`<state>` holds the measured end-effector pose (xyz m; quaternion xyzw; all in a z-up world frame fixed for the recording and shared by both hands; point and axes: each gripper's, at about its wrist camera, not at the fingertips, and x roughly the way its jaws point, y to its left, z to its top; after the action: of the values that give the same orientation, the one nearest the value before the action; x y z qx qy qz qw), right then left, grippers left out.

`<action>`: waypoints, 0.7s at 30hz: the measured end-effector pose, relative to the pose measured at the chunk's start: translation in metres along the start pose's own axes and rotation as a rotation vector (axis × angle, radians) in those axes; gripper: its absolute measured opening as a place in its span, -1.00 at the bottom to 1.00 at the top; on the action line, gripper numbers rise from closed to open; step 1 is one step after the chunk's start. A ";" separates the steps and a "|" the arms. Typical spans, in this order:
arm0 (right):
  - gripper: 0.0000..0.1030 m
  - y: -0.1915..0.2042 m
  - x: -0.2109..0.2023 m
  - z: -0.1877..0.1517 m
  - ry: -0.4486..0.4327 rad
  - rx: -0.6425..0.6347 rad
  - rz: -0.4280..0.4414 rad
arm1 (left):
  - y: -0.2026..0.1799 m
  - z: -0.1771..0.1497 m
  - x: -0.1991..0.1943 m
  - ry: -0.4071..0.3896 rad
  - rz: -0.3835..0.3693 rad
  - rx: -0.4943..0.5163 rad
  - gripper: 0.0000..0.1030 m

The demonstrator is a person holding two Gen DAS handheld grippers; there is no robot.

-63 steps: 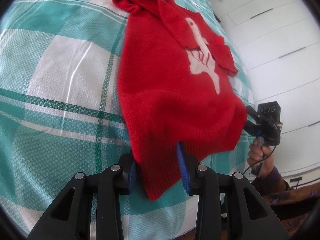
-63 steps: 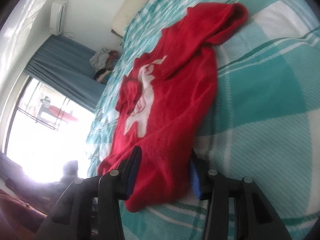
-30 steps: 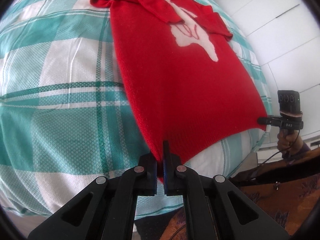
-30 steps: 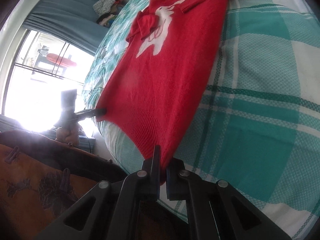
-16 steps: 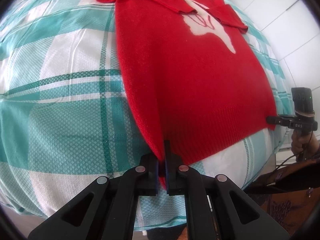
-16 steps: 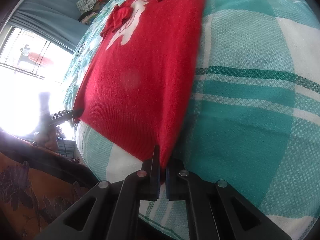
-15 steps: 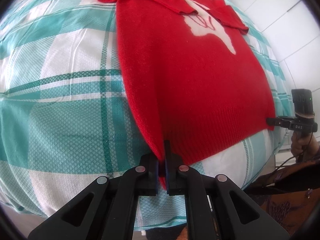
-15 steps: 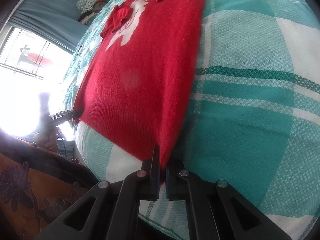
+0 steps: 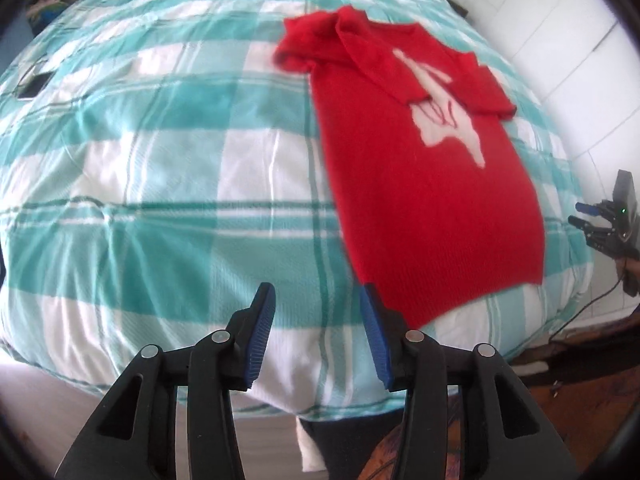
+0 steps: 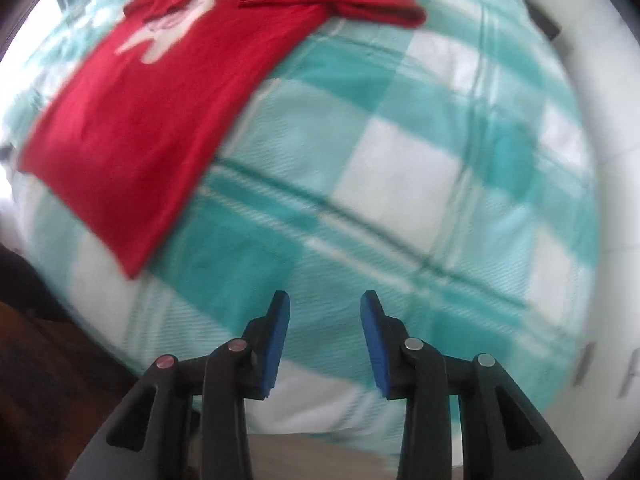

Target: Fold small clothes

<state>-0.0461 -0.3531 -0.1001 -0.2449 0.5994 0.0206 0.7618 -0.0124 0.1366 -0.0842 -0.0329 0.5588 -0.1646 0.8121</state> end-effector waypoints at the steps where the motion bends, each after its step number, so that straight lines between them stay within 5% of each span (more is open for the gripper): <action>1: -0.27 -0.001 -0.006 0.018 -0.057 -0.035 -0.045 | -0.002 0.010 -0.004 -0.045 -0.014 -0.011 -0.01; 5: -0.28 0.003 -0.028 0.106 -0.313 -0.011 0.083 | -0.023 0.036 -0.004 -0.148 -0.049 -0.009 0.10; 9: -0.28 0.028 -0.009 0.183 -0.409 -0.046 0.205 | -0.042 0.032 0.007 -0.138 -0.077 0.013 0.11; 18: -0.29 0.060 0.070 0.256 -0.331 0.021 0.306 | -0.021 -0.002 0.017 -0.077 -0.078 -0.116 0.11; 19: -0.34 0.056 0.072 0.255 -0.332 0.053 0.309 | -0.017 -0.003 0.018 -0.074 -0.074 -0.128 0.11; 20: -0.70 0.049 0.075 0.255 -0.332 0.099 0.300 | -0.014 -0.005 0.018 -0.072 -0.068 -0.136 0.11; 21: -0.85 0.038 0.073 0.253 -0.333 0.155 0.311 | -0.011 -0.005 0.018 -0.070 -0.062 -0.142 0.11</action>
<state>0.1901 -0.2382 -0.1402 -0.0834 0.4956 0.1317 0.8545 -0.0142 0.1214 -0.0996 -0.1135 0.5389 -0.1481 0.8214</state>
